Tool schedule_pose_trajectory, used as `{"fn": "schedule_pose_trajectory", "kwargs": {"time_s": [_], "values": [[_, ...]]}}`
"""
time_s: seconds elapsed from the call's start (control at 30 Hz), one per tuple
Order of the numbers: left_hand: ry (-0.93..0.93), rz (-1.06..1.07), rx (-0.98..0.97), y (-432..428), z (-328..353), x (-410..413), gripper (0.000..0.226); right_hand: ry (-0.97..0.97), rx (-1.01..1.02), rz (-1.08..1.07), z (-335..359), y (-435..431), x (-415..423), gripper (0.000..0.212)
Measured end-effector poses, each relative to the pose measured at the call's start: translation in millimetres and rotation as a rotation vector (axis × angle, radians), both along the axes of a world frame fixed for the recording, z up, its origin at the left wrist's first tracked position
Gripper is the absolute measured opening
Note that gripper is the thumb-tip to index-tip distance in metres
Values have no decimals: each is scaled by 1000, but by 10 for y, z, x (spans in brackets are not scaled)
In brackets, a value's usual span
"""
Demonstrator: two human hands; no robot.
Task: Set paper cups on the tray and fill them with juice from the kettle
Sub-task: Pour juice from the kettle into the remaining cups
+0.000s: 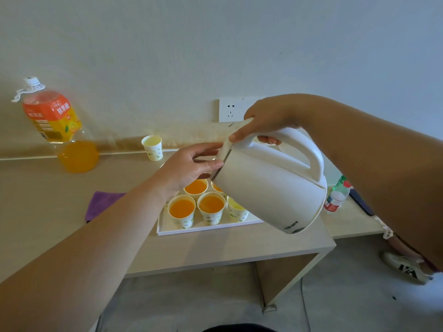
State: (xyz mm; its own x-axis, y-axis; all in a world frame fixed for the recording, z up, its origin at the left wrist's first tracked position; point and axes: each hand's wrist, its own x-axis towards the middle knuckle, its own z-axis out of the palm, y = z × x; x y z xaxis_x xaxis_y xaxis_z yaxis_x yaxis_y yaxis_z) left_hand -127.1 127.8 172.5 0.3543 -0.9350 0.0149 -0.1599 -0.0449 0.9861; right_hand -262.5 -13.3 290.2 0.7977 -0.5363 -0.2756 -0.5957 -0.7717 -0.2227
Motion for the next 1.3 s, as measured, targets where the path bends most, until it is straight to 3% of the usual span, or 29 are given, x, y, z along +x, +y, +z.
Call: {"fn": "schedule_pose_trajectory", "kwargs": {"time_s": [0.17, 0.37, 0.67, 0.87, 1.03, 1.3], "values": [[20, -16, -11, -146, 8, -150, 36, 73, -40, 0, 53, -130, -128, 69], [82, -52, 15, -289, -113, -330, 41, 162, -35, -6, 3, -233, -214, 64], [188, -15, 33, -352, -341, -438, 42, 254, -97, 16, -161, -251, -184, 75], [221, 5, 60, -337, -442, -449, 48, 293, -86, 20, -258, -244, -41, 73], [248, 26, 75, -316, -470, -451, 44, 297, -36, 15, -302, -226, 60, 57], [294, 40, 77, -304, -507, -424, 41, 319, -51, 25, -320, -209, 148, 55]]}}
